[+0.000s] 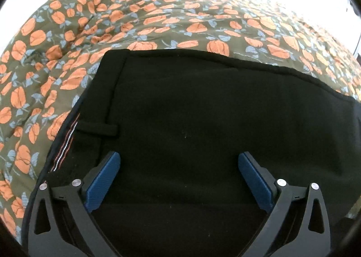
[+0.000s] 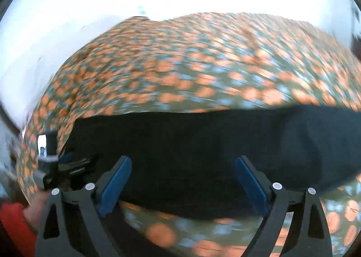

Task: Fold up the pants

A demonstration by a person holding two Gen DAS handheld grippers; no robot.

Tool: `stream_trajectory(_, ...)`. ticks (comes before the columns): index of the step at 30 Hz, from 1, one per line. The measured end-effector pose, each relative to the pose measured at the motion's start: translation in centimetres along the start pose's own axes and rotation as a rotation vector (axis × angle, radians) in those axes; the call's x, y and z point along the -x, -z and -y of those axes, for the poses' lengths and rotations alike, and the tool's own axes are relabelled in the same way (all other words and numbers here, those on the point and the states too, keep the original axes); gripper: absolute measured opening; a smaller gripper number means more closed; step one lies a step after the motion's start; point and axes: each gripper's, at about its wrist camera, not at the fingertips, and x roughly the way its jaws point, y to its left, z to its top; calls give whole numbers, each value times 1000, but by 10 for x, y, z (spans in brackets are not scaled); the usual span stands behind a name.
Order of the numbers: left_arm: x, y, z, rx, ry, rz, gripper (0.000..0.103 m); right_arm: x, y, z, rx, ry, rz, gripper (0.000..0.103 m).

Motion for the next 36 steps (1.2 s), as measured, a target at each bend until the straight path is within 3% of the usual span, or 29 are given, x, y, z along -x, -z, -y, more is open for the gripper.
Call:
stream_trajectory(4,-2,2,4,0,0,1,103,-48,22,-40,136,34,-29,94)
stream_trajectory(8,-1,4,3,-1,-2,0,103,-86,47,-30,81,60,-137,94)
stream_trajectory(14,-3,0,0,-1,-1,-2,103,-90,57,-33,111,96,-133,103)
stream_trajectory(36,-2,2,3,-1,-2,-3,103,-99,59,-28,111,99,-130,103)
